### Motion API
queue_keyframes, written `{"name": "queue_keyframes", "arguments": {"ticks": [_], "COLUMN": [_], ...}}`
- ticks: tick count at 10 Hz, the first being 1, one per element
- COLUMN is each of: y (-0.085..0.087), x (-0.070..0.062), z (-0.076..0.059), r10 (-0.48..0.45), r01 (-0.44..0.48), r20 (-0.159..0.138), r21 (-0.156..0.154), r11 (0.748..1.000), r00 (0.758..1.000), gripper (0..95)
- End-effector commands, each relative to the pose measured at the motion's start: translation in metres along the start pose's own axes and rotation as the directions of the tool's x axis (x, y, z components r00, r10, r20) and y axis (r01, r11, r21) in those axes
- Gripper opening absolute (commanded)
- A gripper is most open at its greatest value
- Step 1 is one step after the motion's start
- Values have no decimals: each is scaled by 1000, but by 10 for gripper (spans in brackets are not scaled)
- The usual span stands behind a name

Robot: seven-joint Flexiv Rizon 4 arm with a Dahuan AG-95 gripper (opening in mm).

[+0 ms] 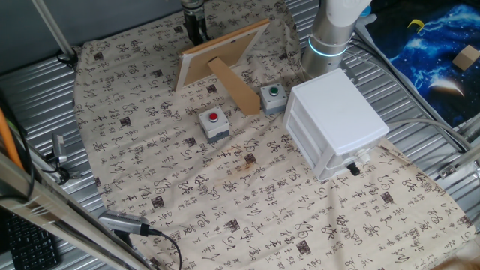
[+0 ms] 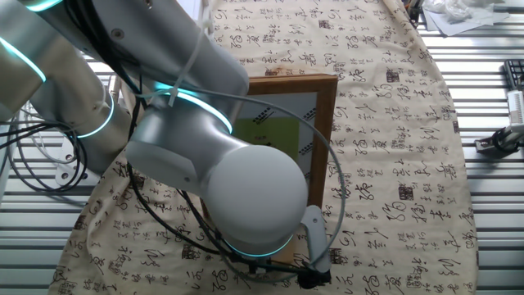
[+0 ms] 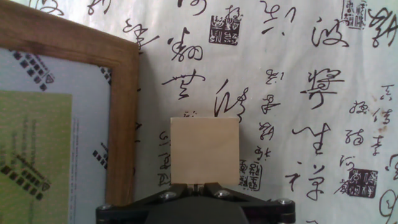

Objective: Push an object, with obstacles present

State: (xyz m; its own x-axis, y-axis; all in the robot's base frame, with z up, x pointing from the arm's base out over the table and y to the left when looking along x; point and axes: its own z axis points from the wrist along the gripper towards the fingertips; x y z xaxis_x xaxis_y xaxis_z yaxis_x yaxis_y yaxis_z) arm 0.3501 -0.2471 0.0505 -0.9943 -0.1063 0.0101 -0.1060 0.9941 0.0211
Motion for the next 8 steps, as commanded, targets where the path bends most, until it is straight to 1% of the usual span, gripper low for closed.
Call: {"name": "queue_keyframes", "arguments": {"ticks": [1,8], "y": [0,-1], "x": [-1,0], "z": [-1,-1], "r10": [1,4], "r01": [-1,-4], "r20": [-4,-15], "r21": [0,0], "r11": [1000,1000], "r00": [1000,1000], "gripper": [0,0]}}
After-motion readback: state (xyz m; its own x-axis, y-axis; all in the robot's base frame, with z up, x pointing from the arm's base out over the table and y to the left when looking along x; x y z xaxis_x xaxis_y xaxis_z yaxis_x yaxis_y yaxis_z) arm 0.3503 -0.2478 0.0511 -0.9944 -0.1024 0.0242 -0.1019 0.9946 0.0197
